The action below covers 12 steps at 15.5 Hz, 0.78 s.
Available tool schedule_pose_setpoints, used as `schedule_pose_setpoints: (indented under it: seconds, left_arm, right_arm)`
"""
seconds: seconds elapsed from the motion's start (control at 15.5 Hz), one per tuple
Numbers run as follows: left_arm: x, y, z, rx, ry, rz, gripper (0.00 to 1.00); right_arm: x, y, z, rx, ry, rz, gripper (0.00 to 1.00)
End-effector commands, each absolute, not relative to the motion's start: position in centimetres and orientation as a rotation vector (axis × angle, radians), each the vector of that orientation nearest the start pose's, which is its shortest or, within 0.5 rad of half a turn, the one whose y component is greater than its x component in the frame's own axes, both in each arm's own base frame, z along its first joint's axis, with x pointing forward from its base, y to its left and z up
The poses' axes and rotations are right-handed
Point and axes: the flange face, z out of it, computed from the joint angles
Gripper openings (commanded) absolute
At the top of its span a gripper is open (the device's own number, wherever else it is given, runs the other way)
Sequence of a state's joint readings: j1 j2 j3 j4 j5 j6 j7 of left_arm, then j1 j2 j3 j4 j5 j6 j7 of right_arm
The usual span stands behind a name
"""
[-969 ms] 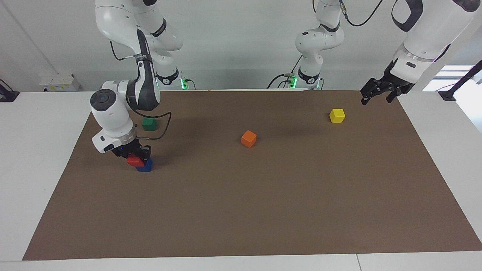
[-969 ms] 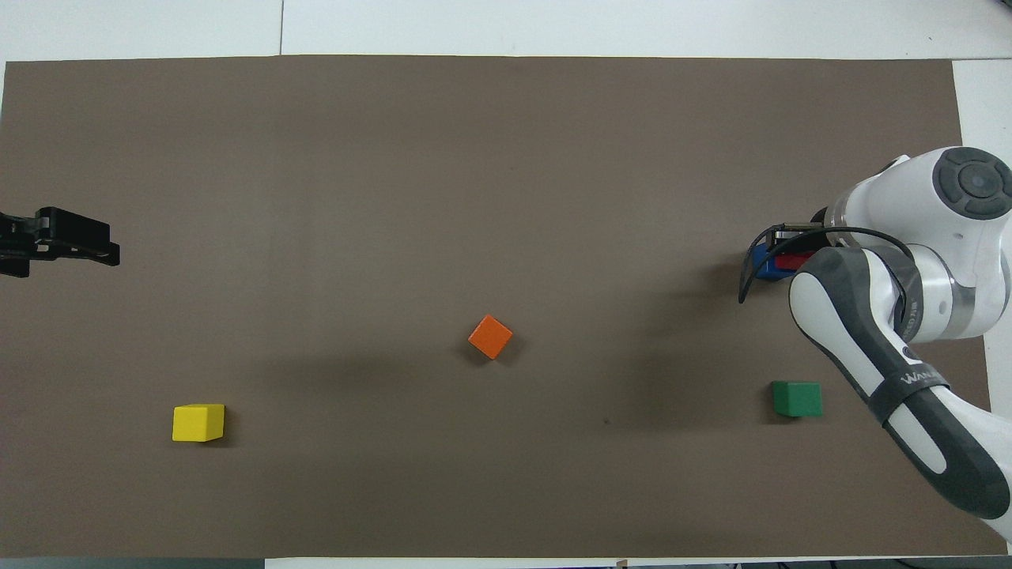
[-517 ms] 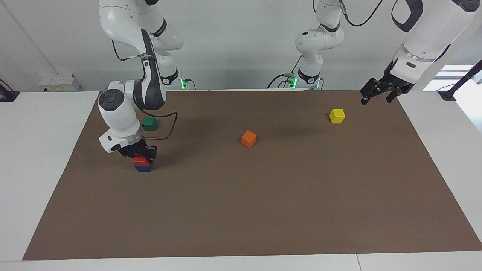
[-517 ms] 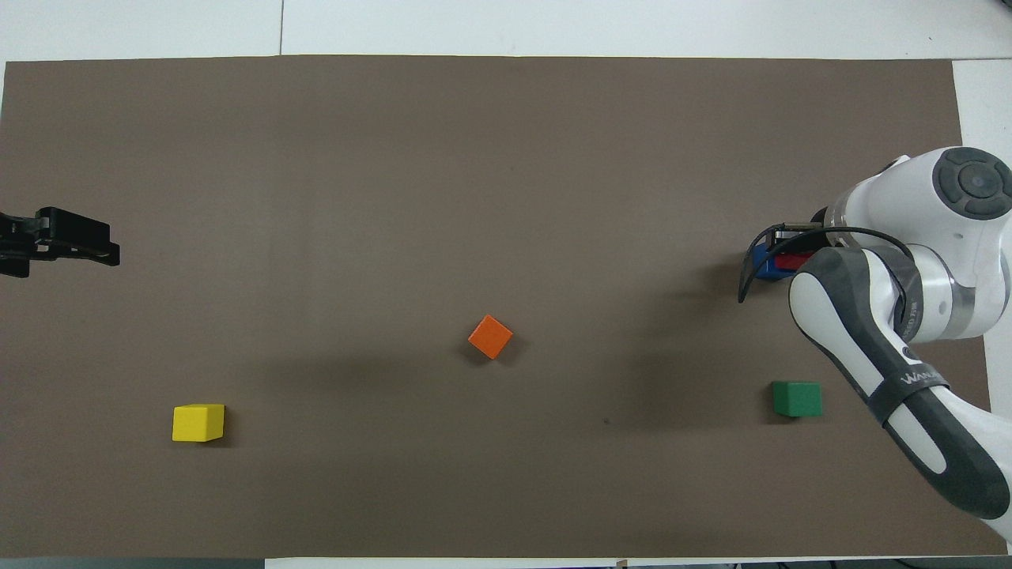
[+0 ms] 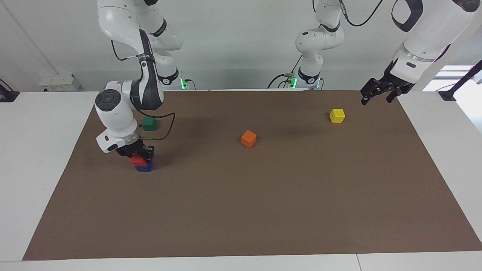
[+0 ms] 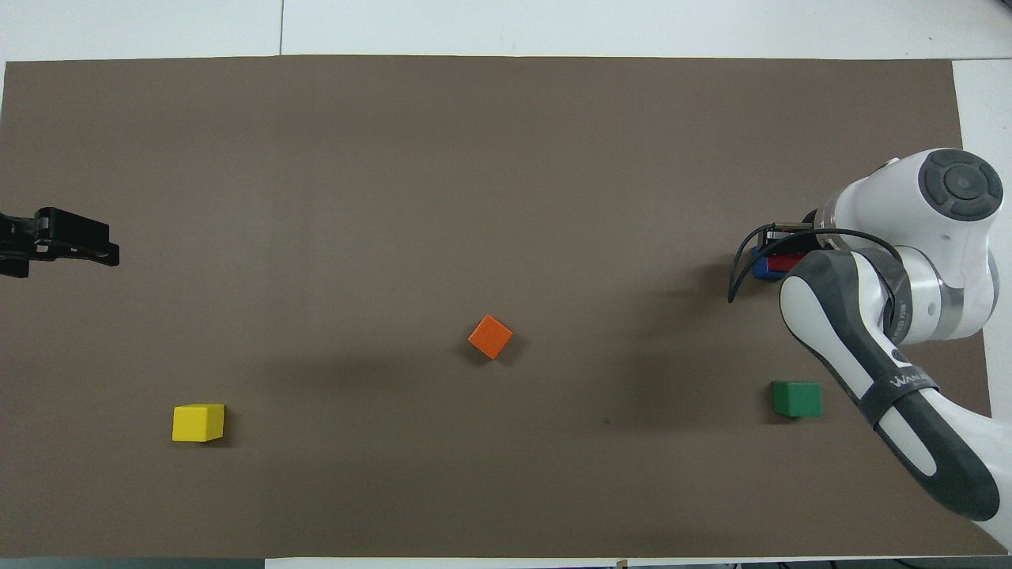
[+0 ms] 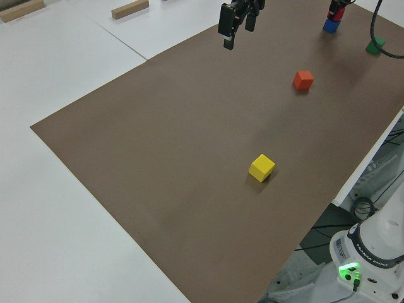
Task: Transfer red block to right arm and stack on blue block
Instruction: 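Lower the red block onto the blue block with the right gripper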
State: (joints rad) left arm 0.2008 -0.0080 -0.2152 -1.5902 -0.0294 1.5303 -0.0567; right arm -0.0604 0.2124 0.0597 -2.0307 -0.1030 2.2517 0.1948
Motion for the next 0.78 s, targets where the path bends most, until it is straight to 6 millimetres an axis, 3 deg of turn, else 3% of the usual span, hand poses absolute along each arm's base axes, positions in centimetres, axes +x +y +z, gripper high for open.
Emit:
schedule_pose_setpoints:
  seconds: [0.0, 0.52, 0.71]
  left_arm:
    - [53.92, -0.41, 61.69, -3.175, -0.073, 0.087, 1.0]
    - [53.86, -0.33, 61.76, -3.175, -0.073, 0.087, 1.0]
    - [53.91, -0.32, 61.68, -3.175, -0.073, 0.09, 1.0]
  right_arm:
    - [58.53, -0.74, 34.36, -3.22, 0.206, -0.013, 0.0]
    - [58.32, -0.91, 34.21, -3.223, 0.163, -0.005, 0.0]
    - [58.27, -1.26, 34.14, -3.222, 0.173, -0.003, 0.26]
